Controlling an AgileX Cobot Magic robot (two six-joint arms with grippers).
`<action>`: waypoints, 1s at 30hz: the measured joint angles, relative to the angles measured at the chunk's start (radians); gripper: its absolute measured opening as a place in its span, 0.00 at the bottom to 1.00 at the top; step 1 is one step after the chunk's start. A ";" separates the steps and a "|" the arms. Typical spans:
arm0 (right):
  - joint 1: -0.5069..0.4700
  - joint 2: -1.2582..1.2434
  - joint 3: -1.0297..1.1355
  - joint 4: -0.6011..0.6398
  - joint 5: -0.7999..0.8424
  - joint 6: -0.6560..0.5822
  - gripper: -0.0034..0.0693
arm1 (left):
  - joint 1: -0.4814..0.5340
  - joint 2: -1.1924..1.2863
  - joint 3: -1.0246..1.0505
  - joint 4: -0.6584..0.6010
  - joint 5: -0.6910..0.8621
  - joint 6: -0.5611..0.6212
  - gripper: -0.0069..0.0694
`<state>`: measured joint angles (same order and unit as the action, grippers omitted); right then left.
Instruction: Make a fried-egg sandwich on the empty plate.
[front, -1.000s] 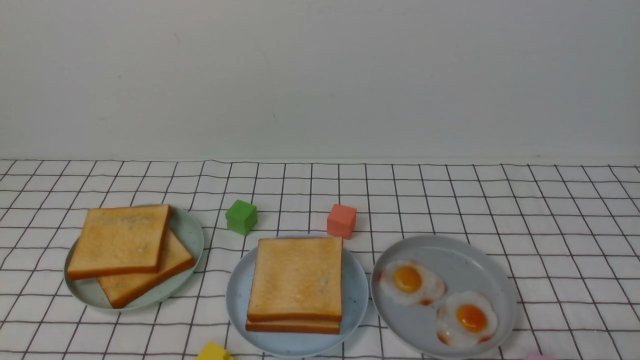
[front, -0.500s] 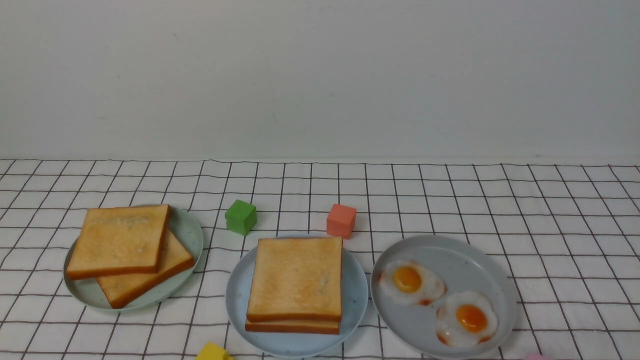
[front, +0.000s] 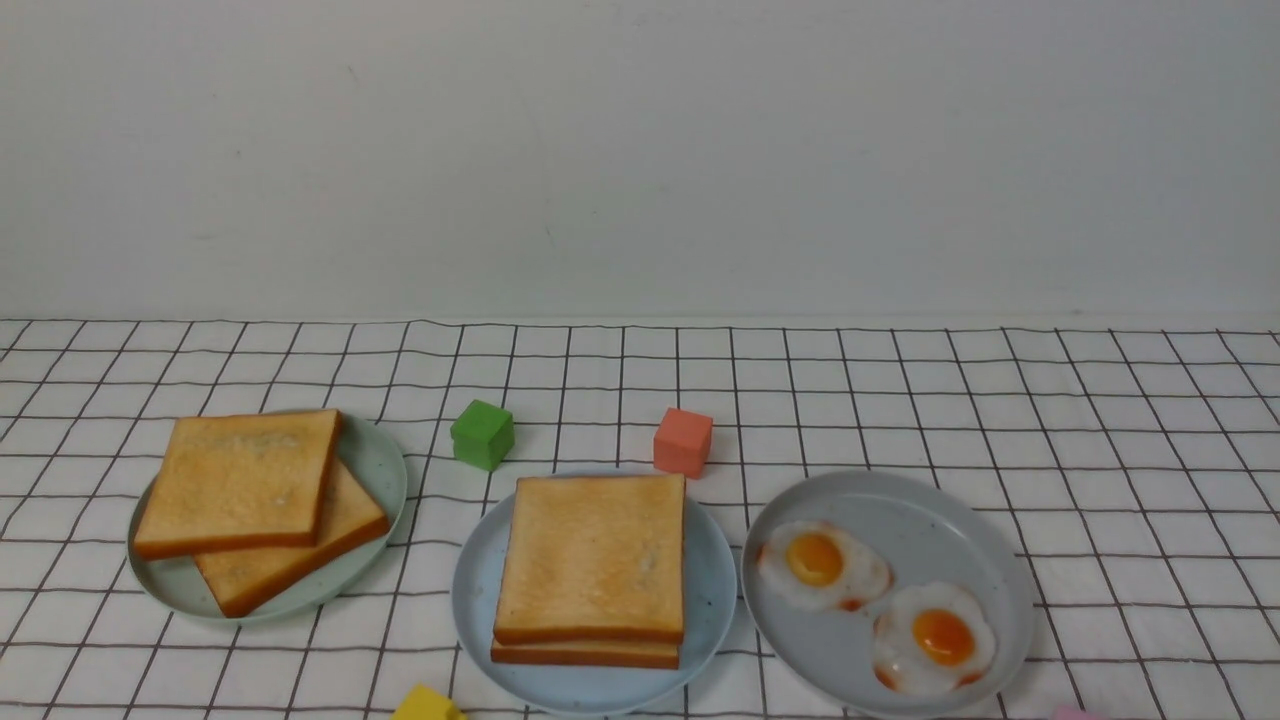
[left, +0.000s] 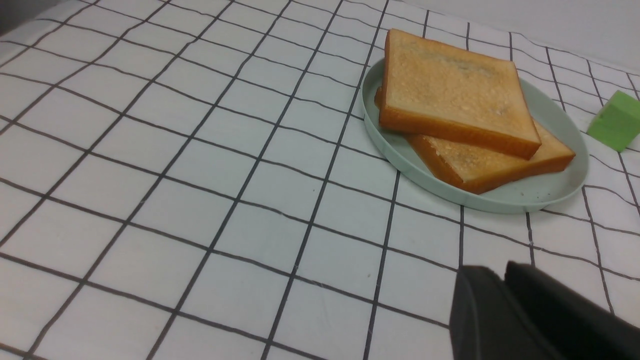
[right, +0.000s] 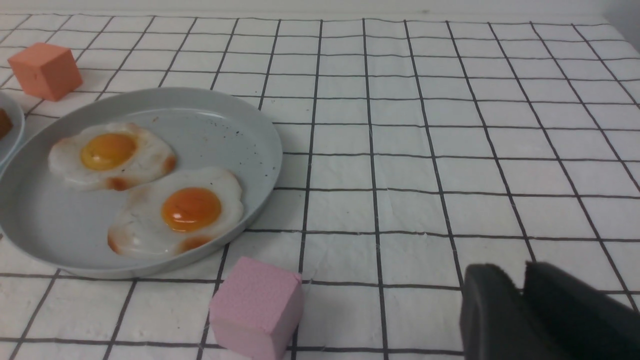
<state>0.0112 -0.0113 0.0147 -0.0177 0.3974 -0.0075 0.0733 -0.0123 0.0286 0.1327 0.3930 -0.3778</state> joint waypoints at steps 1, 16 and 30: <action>0.000 0.000 0.000 0.000 0.000 0.000 0.22 | 0.000 0.000 0.000 0.000 0.000 0.000 0.19; 0.000 0.000 0.000 0.000 0.000 0.000 0.24 | 0.000 0.000 0.000 0.000 0.000 0.000 0.21; 0.000 0.000 0.000 0.000 0.000 0.000 0.26 | 0.000 0.000 0.000 0.000 0.000 0.000 0.22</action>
<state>0.0112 -0.0113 0.0147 -0.0177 0.3974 -0.0075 0.0733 -0.0123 0.0286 0.1327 0.3930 -0.3778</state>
